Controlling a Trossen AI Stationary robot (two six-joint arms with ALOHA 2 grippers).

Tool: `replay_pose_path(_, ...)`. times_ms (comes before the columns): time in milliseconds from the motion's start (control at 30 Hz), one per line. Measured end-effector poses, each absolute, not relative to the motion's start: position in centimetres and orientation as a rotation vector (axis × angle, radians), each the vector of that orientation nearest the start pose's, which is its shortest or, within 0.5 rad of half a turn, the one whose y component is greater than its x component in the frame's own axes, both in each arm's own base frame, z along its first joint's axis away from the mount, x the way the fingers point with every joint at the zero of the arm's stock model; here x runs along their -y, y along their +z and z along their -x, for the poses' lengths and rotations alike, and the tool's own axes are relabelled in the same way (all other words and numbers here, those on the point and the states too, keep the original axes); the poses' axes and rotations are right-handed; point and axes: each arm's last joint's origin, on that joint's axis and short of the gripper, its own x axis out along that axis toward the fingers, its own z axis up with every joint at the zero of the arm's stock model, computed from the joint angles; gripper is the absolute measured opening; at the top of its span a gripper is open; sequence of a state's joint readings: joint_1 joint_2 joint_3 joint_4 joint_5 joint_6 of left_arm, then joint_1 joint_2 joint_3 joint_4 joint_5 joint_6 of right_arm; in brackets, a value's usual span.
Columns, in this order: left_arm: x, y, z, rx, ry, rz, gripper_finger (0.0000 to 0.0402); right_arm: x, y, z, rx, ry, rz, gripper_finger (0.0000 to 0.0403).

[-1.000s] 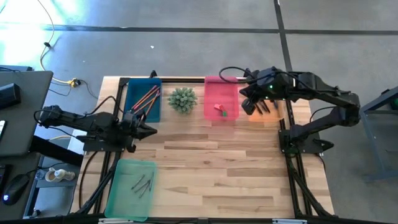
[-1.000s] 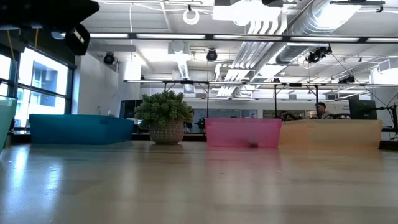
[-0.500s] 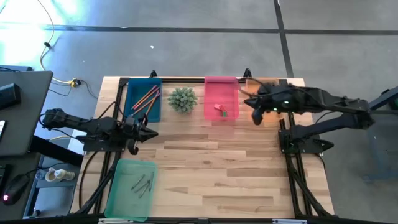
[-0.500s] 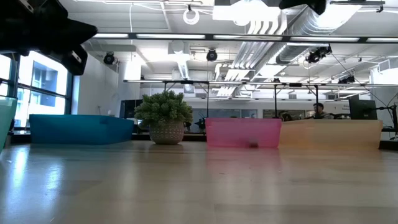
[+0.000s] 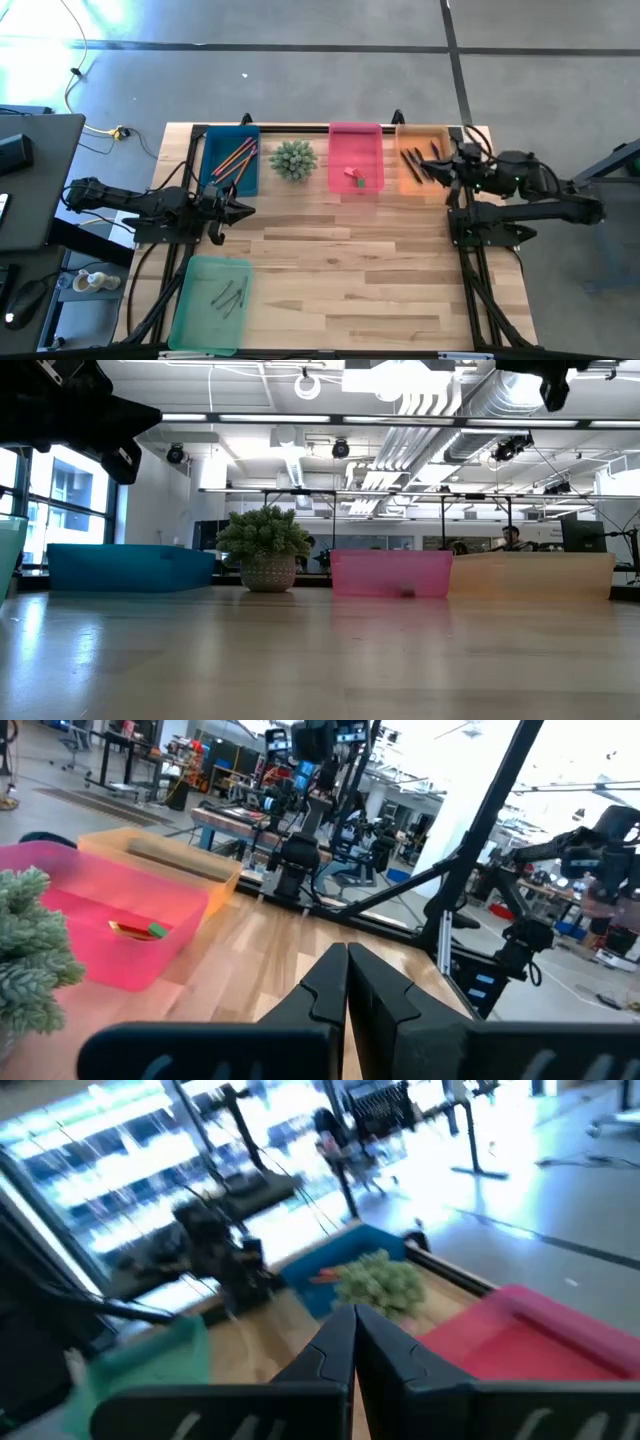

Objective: Sort crayons/erasers/pens/pencils in bins
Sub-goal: Return to Home Position

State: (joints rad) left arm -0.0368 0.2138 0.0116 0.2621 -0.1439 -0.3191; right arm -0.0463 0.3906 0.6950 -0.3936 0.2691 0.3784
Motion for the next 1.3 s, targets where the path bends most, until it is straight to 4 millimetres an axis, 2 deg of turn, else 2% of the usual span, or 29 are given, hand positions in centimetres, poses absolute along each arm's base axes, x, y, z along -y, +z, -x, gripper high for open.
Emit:
replay_pose_path(267, 0.0, 17.4, -11.0, 0.071, 0.098, 0.308, 0.0000, 0.8, 27.6, -7.6, 0.001, -0.219, -0.404, 0.0000)
replay_pose_path(433, 0.0, 17.4, -11.0, 0.071, 0.098, 0.308, 0.0000, 0.6, 24.8, -7.7, 0.034, -0.120, -0.410, 0.0000)
replay_pose_path(733, 0.0, 17.5, -11.0, 0.071, 0.098, 0.308, 0.0000, 0.5, 20.3, -8.4, -0.001, -0.089, -0.419, 0.0000)
replay_pose_path(1033, 0.0, 17.4, -11.0, 0.069, 0.098, 0.308, 0.0001, 0.3, 18.0, -9.2, -0.042, -0.007, -0.422, 0.0000)
replay_pose_path(1300, 0.0, 17.4, -11.0, 0.069, 0.097, 0.308, 0.0001, 0.2, 17.7, -9.2, -0.064, 0.028, -0.407, 0.0000)
